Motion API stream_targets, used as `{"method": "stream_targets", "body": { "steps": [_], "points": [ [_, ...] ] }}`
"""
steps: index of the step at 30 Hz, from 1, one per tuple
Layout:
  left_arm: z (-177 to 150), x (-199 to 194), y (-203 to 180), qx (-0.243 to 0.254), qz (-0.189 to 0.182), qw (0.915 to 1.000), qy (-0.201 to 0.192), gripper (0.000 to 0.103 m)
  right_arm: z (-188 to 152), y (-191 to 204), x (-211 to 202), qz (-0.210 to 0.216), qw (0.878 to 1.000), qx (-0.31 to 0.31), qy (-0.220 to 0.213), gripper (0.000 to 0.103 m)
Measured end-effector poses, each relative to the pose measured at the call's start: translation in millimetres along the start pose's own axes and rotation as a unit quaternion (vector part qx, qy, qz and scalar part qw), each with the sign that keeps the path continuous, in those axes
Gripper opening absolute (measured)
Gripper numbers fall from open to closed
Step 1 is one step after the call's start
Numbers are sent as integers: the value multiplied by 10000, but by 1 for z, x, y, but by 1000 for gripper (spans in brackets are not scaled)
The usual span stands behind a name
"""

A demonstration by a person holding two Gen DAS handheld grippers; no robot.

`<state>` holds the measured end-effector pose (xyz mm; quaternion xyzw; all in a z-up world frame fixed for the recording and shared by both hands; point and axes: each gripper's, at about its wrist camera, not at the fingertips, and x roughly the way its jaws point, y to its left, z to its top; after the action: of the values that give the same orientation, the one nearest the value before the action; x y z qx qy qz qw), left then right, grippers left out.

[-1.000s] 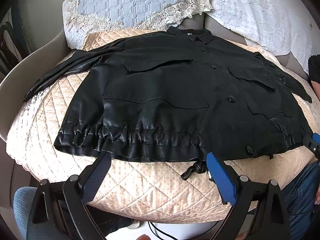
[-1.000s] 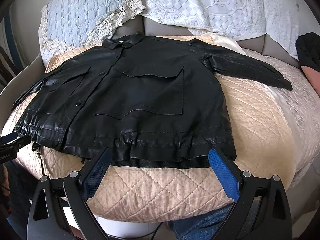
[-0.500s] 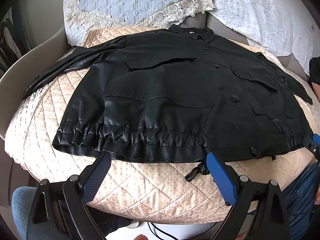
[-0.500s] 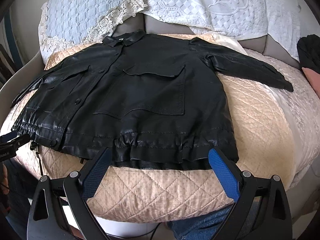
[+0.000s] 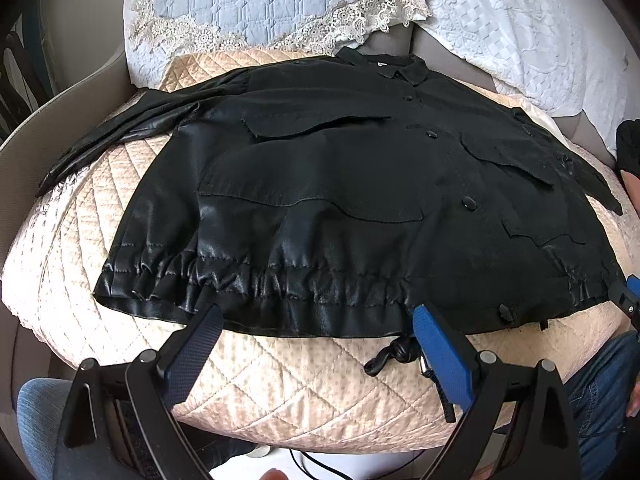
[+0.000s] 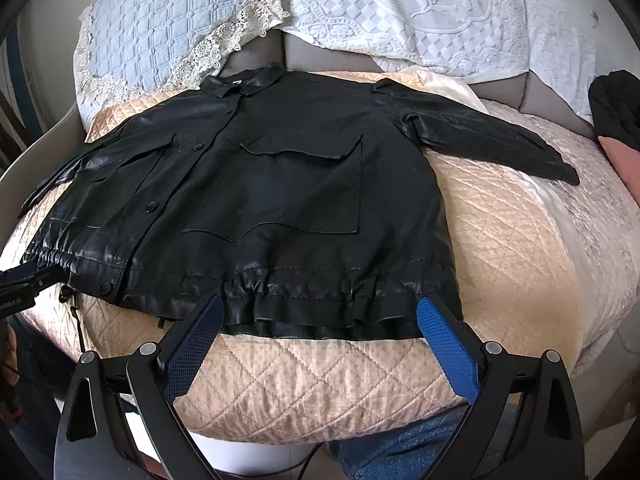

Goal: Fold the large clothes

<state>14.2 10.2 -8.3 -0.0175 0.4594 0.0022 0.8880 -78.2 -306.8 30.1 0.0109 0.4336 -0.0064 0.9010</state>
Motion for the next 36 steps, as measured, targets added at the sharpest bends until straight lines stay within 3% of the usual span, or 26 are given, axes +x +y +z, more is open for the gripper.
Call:
{"method": "stream_targets", "body": {
  "steps": [36],
  "points": [
    [-2, -8, 0, 13, 145, 9999, -19, 97, 0, 12, -1, 109, 9999, -106, -1, 98]
  ]
}}
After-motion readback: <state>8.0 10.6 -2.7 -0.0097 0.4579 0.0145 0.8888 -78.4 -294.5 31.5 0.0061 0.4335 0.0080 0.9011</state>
